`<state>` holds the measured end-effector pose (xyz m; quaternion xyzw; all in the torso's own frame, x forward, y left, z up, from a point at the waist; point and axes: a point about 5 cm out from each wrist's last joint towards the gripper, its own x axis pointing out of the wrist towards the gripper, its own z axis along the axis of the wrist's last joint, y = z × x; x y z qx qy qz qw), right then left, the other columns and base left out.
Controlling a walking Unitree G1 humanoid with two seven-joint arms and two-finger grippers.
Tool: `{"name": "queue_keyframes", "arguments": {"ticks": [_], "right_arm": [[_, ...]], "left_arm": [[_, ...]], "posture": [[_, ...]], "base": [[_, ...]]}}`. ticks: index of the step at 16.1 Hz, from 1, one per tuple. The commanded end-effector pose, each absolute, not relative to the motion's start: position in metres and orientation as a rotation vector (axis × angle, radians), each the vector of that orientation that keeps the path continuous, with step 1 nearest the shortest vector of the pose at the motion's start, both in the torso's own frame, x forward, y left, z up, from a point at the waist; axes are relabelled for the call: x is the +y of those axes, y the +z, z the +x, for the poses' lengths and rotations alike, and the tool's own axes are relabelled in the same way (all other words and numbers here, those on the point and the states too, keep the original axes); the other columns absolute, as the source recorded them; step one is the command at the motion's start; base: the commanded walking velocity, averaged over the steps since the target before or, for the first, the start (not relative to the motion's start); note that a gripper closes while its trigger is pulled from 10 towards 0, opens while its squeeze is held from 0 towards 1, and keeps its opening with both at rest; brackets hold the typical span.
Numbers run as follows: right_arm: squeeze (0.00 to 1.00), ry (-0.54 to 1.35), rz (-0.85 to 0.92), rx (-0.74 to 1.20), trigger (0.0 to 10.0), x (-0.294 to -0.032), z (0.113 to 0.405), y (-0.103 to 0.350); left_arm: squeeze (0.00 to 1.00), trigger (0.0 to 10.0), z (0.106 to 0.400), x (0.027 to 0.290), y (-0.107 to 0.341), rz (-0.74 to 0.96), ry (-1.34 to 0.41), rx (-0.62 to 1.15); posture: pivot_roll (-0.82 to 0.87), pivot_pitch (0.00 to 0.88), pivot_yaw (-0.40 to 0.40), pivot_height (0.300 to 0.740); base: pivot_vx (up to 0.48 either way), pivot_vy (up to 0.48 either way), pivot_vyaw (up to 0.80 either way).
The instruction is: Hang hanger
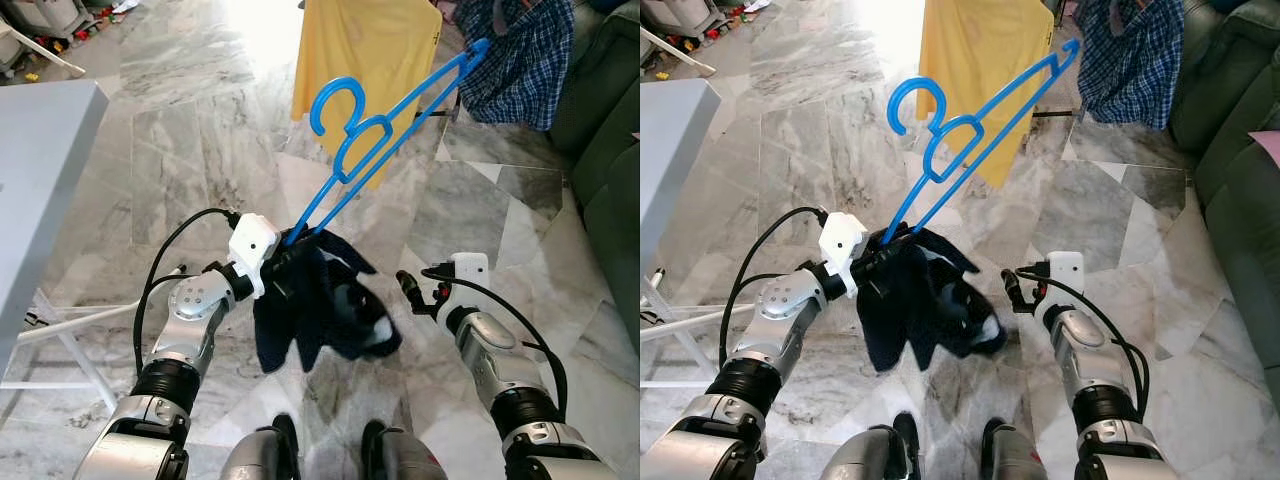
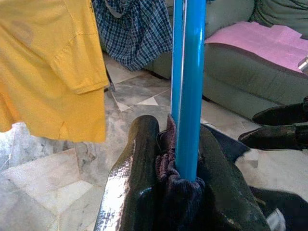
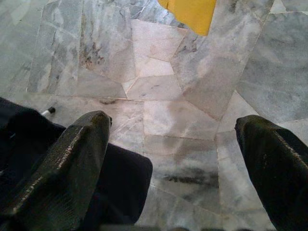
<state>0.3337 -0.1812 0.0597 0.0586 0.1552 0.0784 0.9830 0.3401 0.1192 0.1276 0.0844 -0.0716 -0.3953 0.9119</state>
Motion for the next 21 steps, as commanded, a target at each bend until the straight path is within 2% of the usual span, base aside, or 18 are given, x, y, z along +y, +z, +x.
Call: {"name": "queue_keyframes", "arguments": {"ticks": [1,11,12,13,15,17,18,20,21], "right_arm": [[0.00,0.159,0.133,0.340,10.0,-0.180,0.330,0.053],[0.00,0.159,0.133,0.340,10.0,-0.180,0.330,0.053],[0.00,0.299,0.153,0.300,10.0,-0.159,0.320,0.050],[0.00,0.403,0.137,0.199,10.0,-0.137,0.309,0.058],[0.00,0.355,0.110,0.138,10.0,-0.134,0.314,0.071],[0.00,0.306,0.138,0.101,10.0,-0.133,0.320,0.082],[0.00,0.282,0.086,0.080,10.0,-0.133,0.321,0.087],[0.00,0.266,0.056,0.084,10.0,-0.135,0.319,0.085],[0.00,0.269,0.096,0.118,10.0,-0.137,0.315,0.078]], "left_arm": [[0.00,0.0,0.340,0.121,0.134,0.171,-0.804,-0.182],[0.00,0.0,0.340,0.121,0.134,0.171,-0.804,-0.182],[0.00,0.2,0.347,0.114,0.147,0.160,-0.724,-0.200],[0.00,0.0,0.358,0.111,0.158,0.161,-0.609,-0.217],[0.00,0.4,0.359,0.113,0.150,0.156,-0.548,-0.192],[0.00,1.5,0.360,0.118,0.145,0.141,-0.486,-0.185],[0.00,1.9,0.361,0.121,0.143,0.126,-0.451,-0.171],[0.00,1.3,0.362,0.122,0.144,0.130,-0.433,-0.168],[0.00,1.2,0.364,0.124,0.151,0.115,-0.414,-0.188]], "posture": [[-0.06,0.267,0.052,0.740],[-0.06,0.267,0.052,0.740],[-0.05,0.277,0.092,0.740],[-0.05,0.277,0.092,0.740],[-0.06,0.269,0.088,0.740],[-0.08,0.257,0.077,0.740],[-0.08,0.256,0.075,0.740],[-0.08,0.252,0.066,0.740],[-0.08,0.256,0.059,0.740]], "base": [[0.000,0.000,0.00],[0.000,0.000,0.00],[0.000,0.000,0.00],[0.000,0.000,0.00],[0.000,0.000,0.00],[0.000,0.000,0.00],[0.000,0.000,0.00],[0.000,0.000,0.00],[0.000,0.000,0.00]]}}
